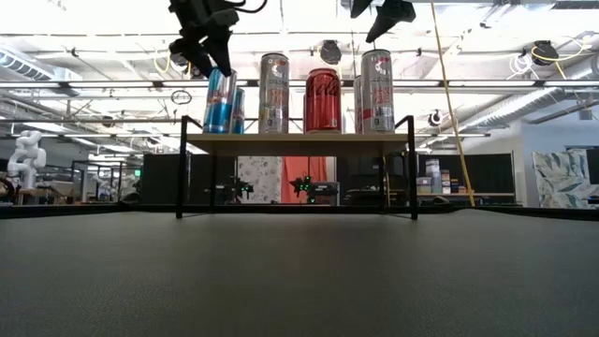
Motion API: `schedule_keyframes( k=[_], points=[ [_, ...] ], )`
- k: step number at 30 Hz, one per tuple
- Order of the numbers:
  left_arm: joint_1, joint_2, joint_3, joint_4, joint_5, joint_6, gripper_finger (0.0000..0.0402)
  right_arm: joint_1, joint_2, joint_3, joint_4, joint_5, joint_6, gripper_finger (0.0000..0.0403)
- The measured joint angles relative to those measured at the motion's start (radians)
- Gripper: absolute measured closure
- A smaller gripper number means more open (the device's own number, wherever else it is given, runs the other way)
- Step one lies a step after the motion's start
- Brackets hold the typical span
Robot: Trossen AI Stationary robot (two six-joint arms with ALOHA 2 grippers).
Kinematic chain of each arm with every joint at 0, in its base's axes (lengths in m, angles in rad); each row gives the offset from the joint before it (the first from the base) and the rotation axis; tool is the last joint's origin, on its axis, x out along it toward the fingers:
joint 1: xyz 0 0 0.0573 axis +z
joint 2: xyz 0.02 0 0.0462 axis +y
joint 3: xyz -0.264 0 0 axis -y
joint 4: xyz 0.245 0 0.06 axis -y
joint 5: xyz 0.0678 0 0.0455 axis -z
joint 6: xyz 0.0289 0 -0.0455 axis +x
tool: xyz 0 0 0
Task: Place canned beverage on shelf
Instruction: Adjust the blue soda can on the shelf
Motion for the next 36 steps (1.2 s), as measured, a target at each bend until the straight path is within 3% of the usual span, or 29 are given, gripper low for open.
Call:
schedule_keyframes(
  k=[13, 21, 36],
  points=[
    [-0.023, 0.0, 0.0, 0.01, 0.031, -0.045, 0.0153, 0.0, 0.0, 0.0, 0.0, 0.0, -0.008, 0.0096],
    [-0.038, 0.0, 0.0, 0.01, -0.036, -0.034, 0.0153, 0.0, 0.0, 0.0, 0.0, 0.0, -0.007, 0.0096],
    [-0.038, 0.0, -0.023, 0.046, -0.038, -0.059, 0.0153, 0.0, 0.0, 0.0, 0.0, -0.001, 0.0, 0.0096]
  ],
)
